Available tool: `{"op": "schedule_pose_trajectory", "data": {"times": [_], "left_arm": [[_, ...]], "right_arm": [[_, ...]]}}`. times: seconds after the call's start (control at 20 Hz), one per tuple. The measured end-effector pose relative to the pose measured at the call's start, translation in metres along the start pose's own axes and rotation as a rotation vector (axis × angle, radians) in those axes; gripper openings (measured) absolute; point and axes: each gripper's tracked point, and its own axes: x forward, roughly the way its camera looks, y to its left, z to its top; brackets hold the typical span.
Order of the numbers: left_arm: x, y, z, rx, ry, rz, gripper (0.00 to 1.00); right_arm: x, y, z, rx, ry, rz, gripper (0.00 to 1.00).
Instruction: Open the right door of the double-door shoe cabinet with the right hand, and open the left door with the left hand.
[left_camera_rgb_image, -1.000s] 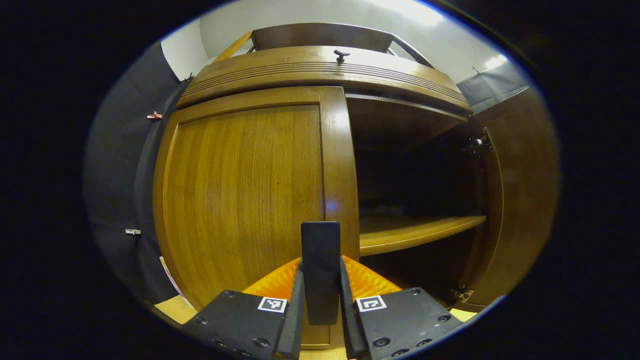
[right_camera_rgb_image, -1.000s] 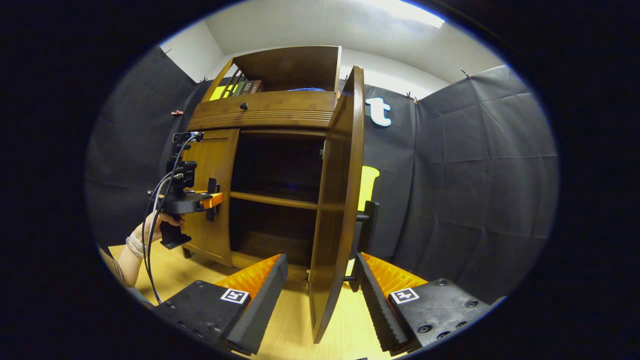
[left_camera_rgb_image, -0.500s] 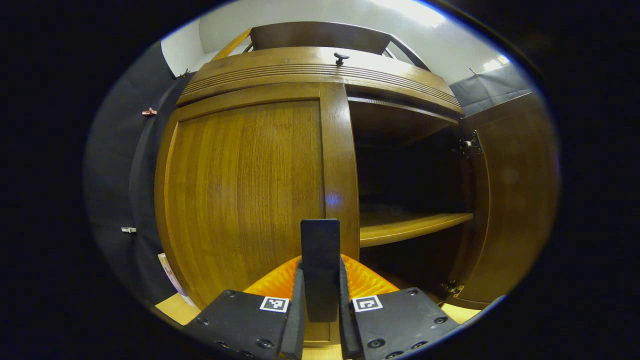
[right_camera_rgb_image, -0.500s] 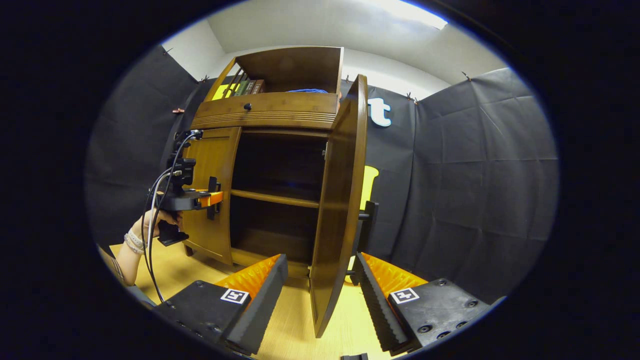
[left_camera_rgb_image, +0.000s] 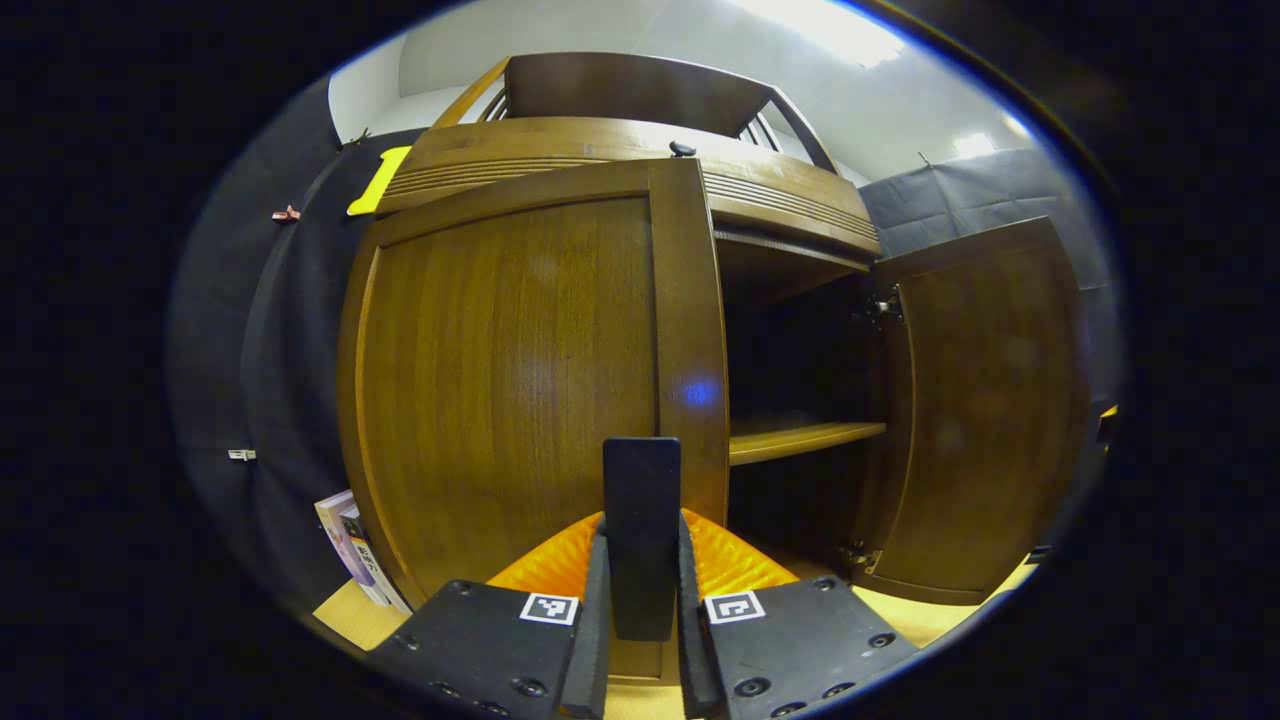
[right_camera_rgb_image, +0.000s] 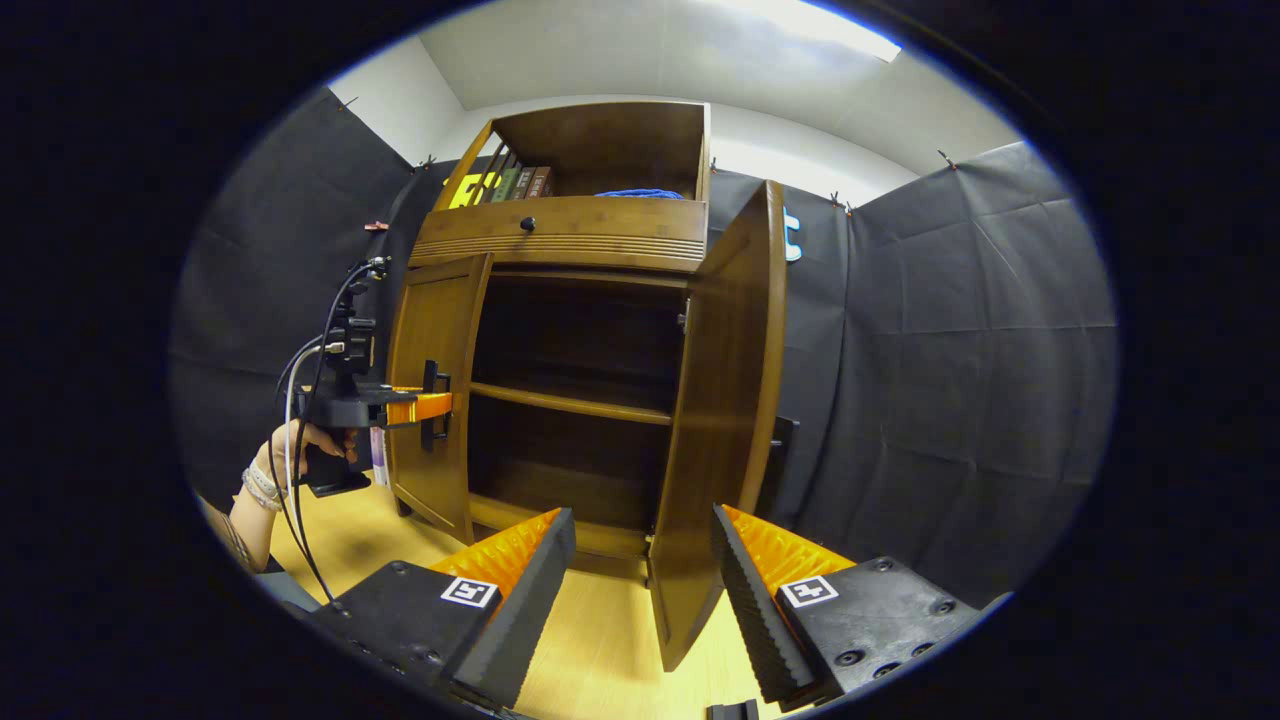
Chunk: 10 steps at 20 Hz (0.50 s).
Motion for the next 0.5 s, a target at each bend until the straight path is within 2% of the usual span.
{"op": "schedule_pose_trajectory", "data": {"times": [0.25,0.5], "left_arm": [[-0.039,0.011,0.002,0.003,0.003,-0.043,0.32],[-0.082,0.031,0.004,0.017,0.0,-0.043,0.32]], "right_arm": [[-0.008,0.026,0.004,-0.015,-0.007,0.035,0.87],[-0.012,0.051,0.006,-0.015,-0.01,0.084,0.87]]}}
